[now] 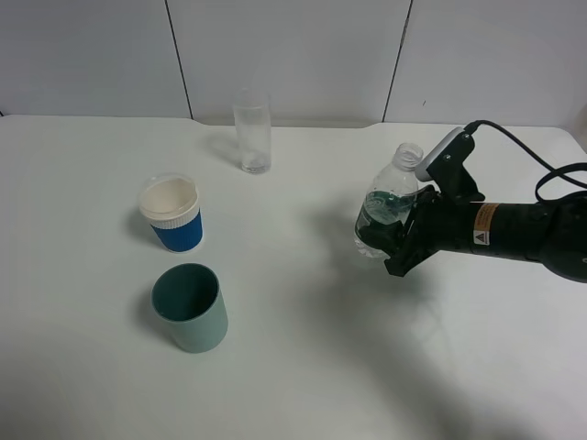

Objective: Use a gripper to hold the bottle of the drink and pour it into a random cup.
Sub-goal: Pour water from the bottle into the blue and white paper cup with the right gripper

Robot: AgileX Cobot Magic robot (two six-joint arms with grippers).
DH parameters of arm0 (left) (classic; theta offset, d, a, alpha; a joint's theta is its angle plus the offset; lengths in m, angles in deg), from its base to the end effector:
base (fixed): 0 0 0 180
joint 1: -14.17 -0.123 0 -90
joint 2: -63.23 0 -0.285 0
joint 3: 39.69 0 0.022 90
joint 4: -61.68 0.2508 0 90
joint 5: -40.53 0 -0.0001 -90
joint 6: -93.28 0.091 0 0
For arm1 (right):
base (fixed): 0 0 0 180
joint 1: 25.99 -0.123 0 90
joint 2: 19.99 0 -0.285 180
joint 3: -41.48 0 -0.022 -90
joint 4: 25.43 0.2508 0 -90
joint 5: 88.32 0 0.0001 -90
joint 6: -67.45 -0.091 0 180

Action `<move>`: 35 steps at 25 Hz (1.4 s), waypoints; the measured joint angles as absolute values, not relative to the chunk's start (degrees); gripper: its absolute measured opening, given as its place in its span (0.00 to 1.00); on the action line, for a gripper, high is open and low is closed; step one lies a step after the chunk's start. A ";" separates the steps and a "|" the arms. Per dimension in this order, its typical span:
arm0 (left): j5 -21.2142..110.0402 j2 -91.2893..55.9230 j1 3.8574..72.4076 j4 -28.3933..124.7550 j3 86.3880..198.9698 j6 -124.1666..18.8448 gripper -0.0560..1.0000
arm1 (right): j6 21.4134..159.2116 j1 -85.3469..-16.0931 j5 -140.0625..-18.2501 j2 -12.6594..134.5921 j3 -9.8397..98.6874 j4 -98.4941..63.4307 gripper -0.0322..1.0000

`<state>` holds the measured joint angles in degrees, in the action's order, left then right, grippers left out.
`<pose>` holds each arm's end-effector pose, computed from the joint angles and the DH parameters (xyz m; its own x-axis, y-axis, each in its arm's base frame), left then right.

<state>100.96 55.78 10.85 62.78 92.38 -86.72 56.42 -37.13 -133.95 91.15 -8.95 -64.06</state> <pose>-0.0069 0.0011 0.2808 -0.4353 -0.0158 -0.9002 -0.0688 0.9975 0.0158 0.2583 0.0922 0.1134 -0.3387 -0.3511 -0.8729 -0.6798 0.7328 -0.0309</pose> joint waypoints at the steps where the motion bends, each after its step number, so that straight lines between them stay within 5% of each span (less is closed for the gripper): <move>1: 100.96 55.78 10.85 62.78 92.38 -86.72 0.98 | 56.42 -37.13 -134.00 90.65 -8.95 -63.89 0.58; 14: 100.96 55.78 10.85 62.78 92.38 -86.72 0.98 | 53.86 -39.21 -123.98 80.89 -7.26 -64.53 0.58; 35: 100.96 55.78 10.85 62.78 92.38 -86.72 0.98 | 44.44 -58.08 -90.12 77.81 15.26 -64.76 0.58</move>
<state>100.96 55.78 10.85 62.78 92.38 -86.72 44.44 -58.08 -90.12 77.81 15.26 -64.76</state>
